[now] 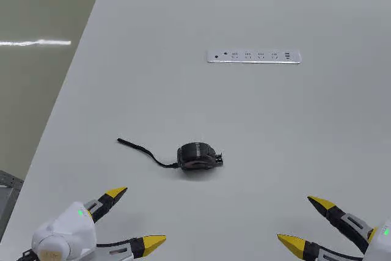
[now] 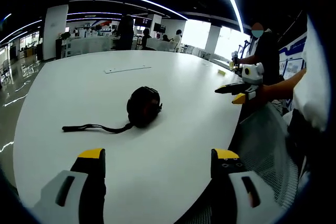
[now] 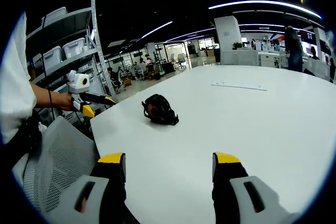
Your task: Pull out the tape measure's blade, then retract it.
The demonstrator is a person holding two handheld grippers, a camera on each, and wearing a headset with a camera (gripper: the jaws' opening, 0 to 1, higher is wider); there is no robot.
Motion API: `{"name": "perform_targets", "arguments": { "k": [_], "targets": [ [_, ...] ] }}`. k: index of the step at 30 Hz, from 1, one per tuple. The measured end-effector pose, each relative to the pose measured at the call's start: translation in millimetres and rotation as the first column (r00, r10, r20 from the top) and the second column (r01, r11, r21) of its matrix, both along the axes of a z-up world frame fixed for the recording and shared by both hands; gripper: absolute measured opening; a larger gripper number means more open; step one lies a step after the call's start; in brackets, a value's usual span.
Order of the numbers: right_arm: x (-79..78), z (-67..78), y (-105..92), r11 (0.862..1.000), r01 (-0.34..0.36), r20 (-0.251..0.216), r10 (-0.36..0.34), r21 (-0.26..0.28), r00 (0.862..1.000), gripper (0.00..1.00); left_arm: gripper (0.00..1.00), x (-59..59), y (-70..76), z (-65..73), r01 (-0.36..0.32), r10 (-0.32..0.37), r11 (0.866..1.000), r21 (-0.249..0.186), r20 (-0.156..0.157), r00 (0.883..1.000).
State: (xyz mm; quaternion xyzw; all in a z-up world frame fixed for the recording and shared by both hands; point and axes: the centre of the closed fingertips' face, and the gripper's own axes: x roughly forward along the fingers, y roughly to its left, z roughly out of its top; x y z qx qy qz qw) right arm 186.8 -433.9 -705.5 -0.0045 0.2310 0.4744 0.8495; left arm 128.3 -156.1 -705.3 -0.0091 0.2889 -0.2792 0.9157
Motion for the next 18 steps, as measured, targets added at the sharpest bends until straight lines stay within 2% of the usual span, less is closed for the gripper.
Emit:
{"name": "perform_targets", "arguments": {
  "k": [6, 18],
  "targets": [
    [5.2, -2.5, 1.6, 1.000, -0.019, -0.004, 0.019, -0.004, 1.000, 0.68, 0.80, 5.3, -3.3, -1.4, 0.038, -0.038, 0.999, 0.011, -0.006, 0.999],
    [12.7, -8.0, 17.0, 0.996, -0.086, 0.002, 0.086, -0.013, 0.996, 0.67, 0.80, 20.0, -5.3, -5.7, 0.108, -0.108, 0.994, 0.035, -0.016, 0.994]
  ]
}}
